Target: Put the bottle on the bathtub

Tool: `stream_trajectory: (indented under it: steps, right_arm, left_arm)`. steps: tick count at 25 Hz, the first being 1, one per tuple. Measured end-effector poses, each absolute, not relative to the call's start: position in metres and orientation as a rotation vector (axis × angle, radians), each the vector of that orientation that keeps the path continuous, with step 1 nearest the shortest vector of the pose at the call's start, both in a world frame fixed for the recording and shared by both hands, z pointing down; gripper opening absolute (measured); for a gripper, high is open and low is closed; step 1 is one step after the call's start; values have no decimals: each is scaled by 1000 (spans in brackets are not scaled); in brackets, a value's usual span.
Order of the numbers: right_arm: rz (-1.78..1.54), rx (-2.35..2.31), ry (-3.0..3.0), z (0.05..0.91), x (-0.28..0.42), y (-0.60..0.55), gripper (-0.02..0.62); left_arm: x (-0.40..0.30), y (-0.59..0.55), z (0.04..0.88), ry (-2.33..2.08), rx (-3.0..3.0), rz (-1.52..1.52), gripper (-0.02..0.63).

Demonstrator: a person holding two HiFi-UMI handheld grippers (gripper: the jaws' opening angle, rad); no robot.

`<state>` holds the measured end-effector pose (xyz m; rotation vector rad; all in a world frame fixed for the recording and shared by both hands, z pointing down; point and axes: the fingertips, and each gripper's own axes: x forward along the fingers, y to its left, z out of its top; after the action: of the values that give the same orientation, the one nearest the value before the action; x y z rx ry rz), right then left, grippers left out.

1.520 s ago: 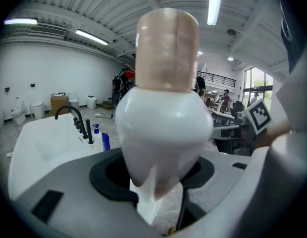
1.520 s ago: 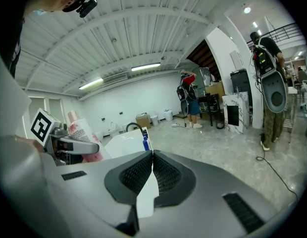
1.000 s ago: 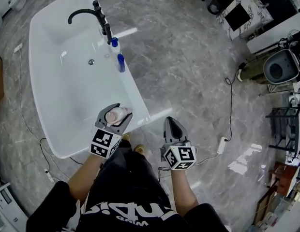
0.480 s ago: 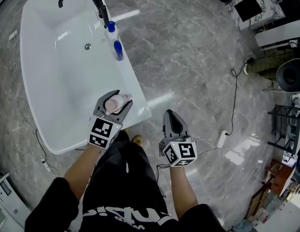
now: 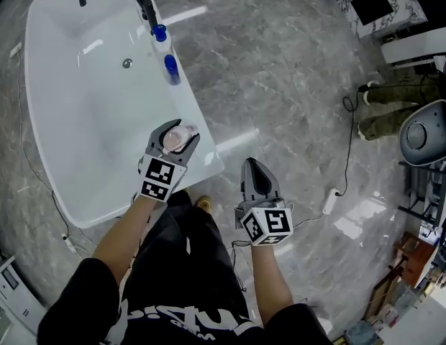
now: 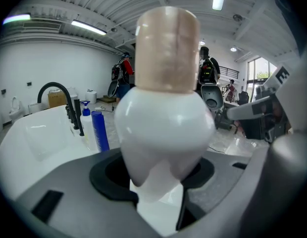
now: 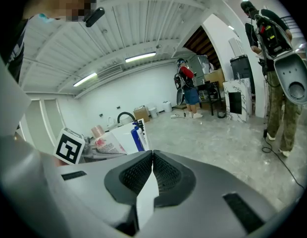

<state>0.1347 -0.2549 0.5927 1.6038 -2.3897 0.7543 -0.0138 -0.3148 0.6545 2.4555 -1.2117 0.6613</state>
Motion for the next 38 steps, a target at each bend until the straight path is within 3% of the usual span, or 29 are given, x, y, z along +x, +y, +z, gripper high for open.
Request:
stream_trajectory:
  steps: [16,38]
  right_arm:
    - [804,1617,-2337,609,138,-240,25]
    - [832,1631,-2306,615,139,-235,25]
  left_arm:
    - [-11,-372,721,-1253,2408,689,233]
    - [1,-386,737,-1210,2454,746,236]
